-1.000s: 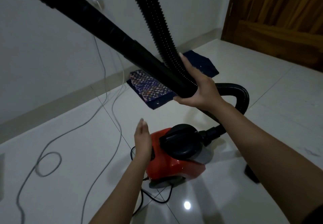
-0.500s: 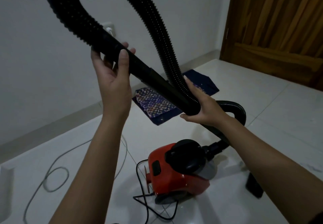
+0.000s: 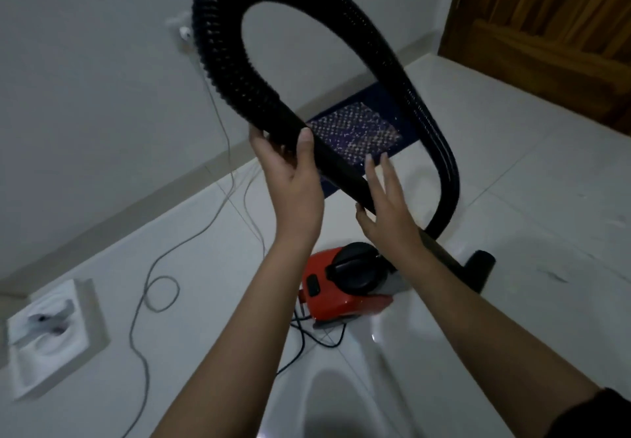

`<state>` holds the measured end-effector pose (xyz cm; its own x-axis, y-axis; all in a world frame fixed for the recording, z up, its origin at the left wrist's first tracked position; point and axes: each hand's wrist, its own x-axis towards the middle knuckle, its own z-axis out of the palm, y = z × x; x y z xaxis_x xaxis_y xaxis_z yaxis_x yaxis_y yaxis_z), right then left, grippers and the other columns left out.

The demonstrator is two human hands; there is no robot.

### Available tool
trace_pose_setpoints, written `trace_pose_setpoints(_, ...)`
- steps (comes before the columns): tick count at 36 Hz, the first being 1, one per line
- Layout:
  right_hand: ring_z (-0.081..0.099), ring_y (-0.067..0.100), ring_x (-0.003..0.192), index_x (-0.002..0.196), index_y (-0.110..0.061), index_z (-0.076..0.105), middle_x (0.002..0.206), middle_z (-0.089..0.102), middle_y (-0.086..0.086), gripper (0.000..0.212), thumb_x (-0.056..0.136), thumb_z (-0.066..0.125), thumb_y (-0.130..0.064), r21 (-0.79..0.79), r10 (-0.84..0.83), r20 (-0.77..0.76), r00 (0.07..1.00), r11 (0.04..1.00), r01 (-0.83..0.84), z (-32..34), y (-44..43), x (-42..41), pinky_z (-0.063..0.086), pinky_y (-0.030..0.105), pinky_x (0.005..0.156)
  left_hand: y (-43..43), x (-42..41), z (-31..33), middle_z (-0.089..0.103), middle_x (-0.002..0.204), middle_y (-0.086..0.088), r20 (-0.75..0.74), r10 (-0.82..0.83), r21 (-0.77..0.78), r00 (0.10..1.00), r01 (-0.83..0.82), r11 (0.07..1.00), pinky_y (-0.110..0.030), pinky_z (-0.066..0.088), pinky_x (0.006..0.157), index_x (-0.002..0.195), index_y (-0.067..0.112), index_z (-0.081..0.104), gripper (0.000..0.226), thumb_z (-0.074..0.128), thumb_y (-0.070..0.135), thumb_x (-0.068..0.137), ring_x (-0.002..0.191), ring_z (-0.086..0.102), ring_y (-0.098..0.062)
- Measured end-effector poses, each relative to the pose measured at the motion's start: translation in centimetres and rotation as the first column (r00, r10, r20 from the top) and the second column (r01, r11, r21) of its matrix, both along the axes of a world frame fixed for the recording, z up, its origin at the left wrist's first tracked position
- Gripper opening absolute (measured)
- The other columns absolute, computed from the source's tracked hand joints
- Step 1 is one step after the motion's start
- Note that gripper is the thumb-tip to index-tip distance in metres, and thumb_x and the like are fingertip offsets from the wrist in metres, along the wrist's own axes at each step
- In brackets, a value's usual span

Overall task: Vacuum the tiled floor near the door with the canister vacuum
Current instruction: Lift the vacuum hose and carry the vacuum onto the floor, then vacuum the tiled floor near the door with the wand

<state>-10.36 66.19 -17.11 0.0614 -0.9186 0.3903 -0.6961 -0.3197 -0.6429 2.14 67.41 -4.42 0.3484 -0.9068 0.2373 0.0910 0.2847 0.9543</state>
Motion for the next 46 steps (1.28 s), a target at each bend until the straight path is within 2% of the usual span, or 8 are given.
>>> trace_pose_setpoints(4,0.051,0.029,0.123,0.15,-0.008,0.028,0.132,0.053,0.017,0.064,0.092,0.053,0.002,0.051,0.007,0.162,0.987,0.999,-0.015,3.7,1.3,1.7,0.044,0.039,0.104,0.5,-1.0,2.6,0.05,0.124,0.005,-0.021,-0.023,0.142,1.0,0.025,0.989,-0.025,0.044,0.103,0.144,0.017,0.023,0.057,0.052,0.006,0.096,0.124,0.052,-0.018)
trace_pose_setpoints(12,0.054,0.026,0.116,0.141,-0.008,0.043,0.123,0.057,0.013,0.055,0.089,0.057,0.005,0.371,0.034,0.142,0.989,0.925,-0.085,7.5,3.1,0.6,0.042,0.034,0.102,3.0,1.8,8.9,0.041,0.132,0.014,0.071,0.065,0.182,0.995,-0.077,0.98,-0.003,0.043,0.086,0.149,0.01,0.018,0.079,0.063,-0.007,0.086,0.112,0.049,0.016)
trace_pose_setpoints(17,0.057,0.026,0.112,0.138,-0.011,0.045,0.122,0.058,0.012,0.056,0.087,0.054,0.01,0.461,0.073,0.142,0.987,0.878,-0.131,8.0,3.9,0.9,0.045,0.042,0.102,4.4,4.6,10.7,0.025,0.155,-0.006,0.402,0.043,0.113,0.915,-0.096,0.989,-0.035,0.026,0.119,0.151,0.011,0.016,0.079,0.064,0.011,0.09,0.144,0.026,-0.011)
trace_pose_setpoints(21,0.055,0.026,0.116,0.138,-0.011,0.045,0.124,0.057,0.012,0.059,0.085,0.055,0.012,0.508,0.136,0.118,0.984,0.843,-0.178,7.7,4.5,1.3,0.042,0.037,0.104,4.4,6.9,11.5,0.016,0.158,-0.019,0.81,-0.026,0.049,0.586,-0.024,0.999,-0.03,0.012,0.122,0.148,-0.001,0.023,0.07,0.063,0.011,0.091,0.147,0.009,-0.021)
trace_pose_setpoints(25,0.053,0.025,0.117,0.138,-0.01,0.045,0.123,0.058,0.013,0.059,0.084,0.054,0.014,0.554,0.175,0.117,0.978,0.806,-0.21,7.9,4.9,1.2,0.038,0.029,0.1,4.4,8.7,10.7,0.038,0.149,-0.02,0.997,-0.068,0.065,0.032,0.082,0.995,-0.056,0.021,0.116,0.13,0.0,0.055,0.047,0.061,0.027,0.092,0.144,0.017,-0.037)
trace_pose_setpoints(33,0.055,0.024,0.118,0.138,-0.017,0.046,0.128,0.057,0.008,0.059,0.086,0.054,0.009,0.664,0.292,0.105,0.951,0.691,-0.285,8.4,5.8,0.1,0.045,0.034,0.098,3.7,7.5,12.9,0.067,0.115,-0.007,0.728,-0.338,0.462,-0.596,0.063,0.885,-0.039,0.022,0.116,0.126,0.017,0.06,0.046,0.061,0.044,0.087,0.124,0.052,-0.029)
trace_pose_setpoints(35,0.057,0.024,0.115,0.138,-0.018,0.046,0.126,0.059,0.007,0.056,0.087,0.055,0.006,0.683,0.294,0.069,0.953,0.683,-0.26,8.6,6.6,0.1,0.047,0.036,0.095,3.2,6.2,12.9,0.066,0.107,0.001,0.601,-0.397,0.56,-0.694,0.011,0.828,-0.029,0.036,0.091,0.119,0.022,0.06,0.037,0.052,0.046,0.093,0.102,0.061,-0.021)
trace_pose_setpoints(46,0.008,0.027,0.15,0.151,-0.012,0.028,0.16,0.018,0.012,0.057,0.098,0.047,-0.003,0.705,-0.019,0.227,0.974,0.693,-0.151,8.7,13.0,-2.2,0.011,0.039,0.121,5.8,1.7,10.3,0.068,0.096,0.001,0.664,-0.548,0.626,-0.509,-0.024,0.78,-0.026,0.032,0.072,0.101,0.024,0.065,0.029,0.05,0.046,0.089,0.088,0.064,-0.018)
